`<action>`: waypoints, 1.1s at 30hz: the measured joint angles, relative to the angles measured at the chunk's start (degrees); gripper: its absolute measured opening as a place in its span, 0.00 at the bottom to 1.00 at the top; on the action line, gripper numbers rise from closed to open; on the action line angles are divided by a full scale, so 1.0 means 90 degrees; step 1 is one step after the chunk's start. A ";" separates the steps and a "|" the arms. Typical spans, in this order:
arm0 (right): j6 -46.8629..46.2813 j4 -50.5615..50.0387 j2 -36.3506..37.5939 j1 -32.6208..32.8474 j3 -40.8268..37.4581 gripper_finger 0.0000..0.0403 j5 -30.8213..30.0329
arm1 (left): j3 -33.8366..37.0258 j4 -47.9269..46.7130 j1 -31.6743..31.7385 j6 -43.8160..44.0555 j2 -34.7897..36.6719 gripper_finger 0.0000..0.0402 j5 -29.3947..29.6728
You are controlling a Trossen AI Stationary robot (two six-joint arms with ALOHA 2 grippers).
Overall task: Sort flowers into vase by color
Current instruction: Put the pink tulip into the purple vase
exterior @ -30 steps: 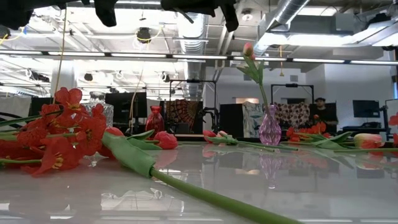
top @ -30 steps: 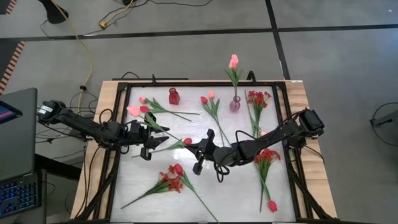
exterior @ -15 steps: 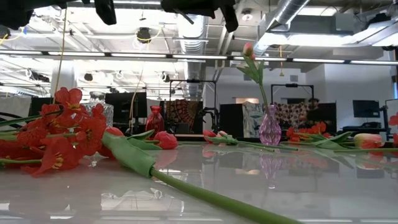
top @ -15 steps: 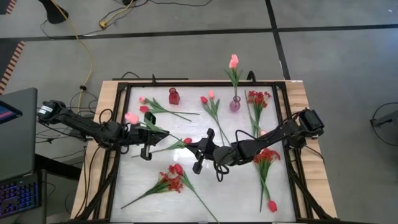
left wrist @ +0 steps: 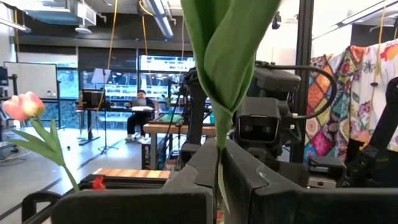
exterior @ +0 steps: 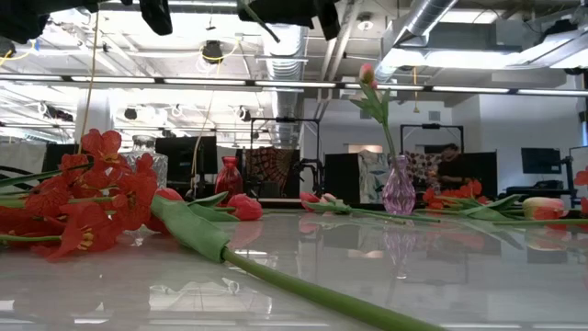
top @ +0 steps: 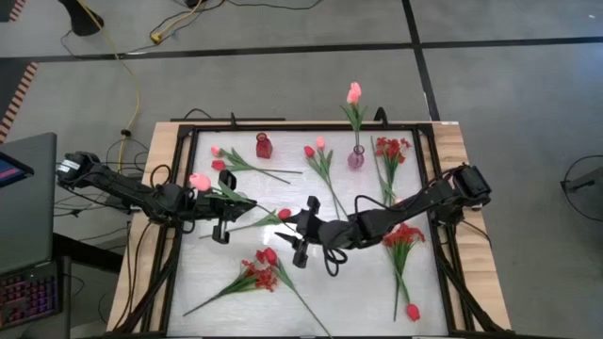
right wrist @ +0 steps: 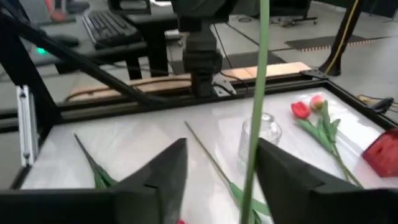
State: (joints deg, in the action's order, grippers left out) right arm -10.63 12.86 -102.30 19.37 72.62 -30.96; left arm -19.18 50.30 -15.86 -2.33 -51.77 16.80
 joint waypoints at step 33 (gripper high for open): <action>-0.1621 -0.3640 0.1184 0.1212 0.0006 0.68 -0.1598 | -0.2433 -0.4845 -0.0251 -0.0229 -0.1100 0.00 0.0206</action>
State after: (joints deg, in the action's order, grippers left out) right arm -25.22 -19.90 -91.64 30.29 72.67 -45.33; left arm -41.08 6.69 -18.12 -4.39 -61.67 18.65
